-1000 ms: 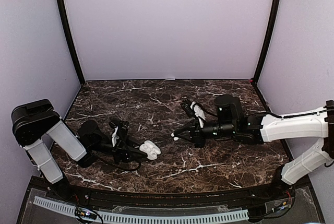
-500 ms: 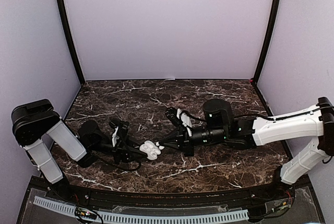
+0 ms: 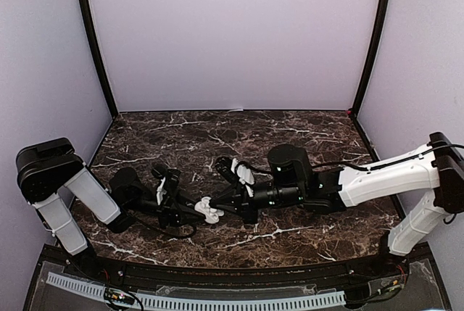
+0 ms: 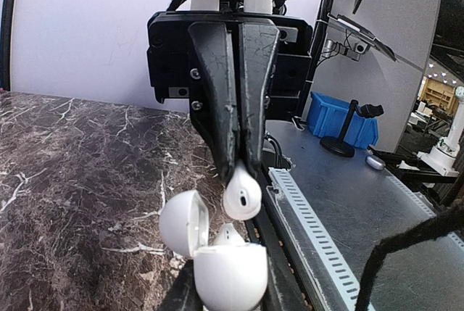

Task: Insert the wireless bluetooth earbuds into the charging case
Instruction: Insert the left earbud into the left side groove of the charging case.

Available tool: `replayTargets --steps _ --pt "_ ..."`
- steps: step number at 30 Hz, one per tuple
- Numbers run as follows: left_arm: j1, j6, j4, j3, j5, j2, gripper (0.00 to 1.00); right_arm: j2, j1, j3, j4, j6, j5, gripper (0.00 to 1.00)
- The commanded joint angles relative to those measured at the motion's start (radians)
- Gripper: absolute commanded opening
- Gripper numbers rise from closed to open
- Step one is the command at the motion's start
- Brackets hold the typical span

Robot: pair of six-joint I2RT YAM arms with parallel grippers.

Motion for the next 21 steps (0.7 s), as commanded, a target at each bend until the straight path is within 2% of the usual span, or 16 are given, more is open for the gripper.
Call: replayTargets --steps 1,21 --pt "-0.006 0.017 -0.001 0.005 0.003 -0.016 0.13 0.024 0.027 0.05 0.048 -0.024 0.066 0.02" --pt "-0.012 0.028 -0.016 -0.001 -0.001 -0.038 0.12 0.102 0.08 0.104 0.0 -0.072 0.181 0.03"
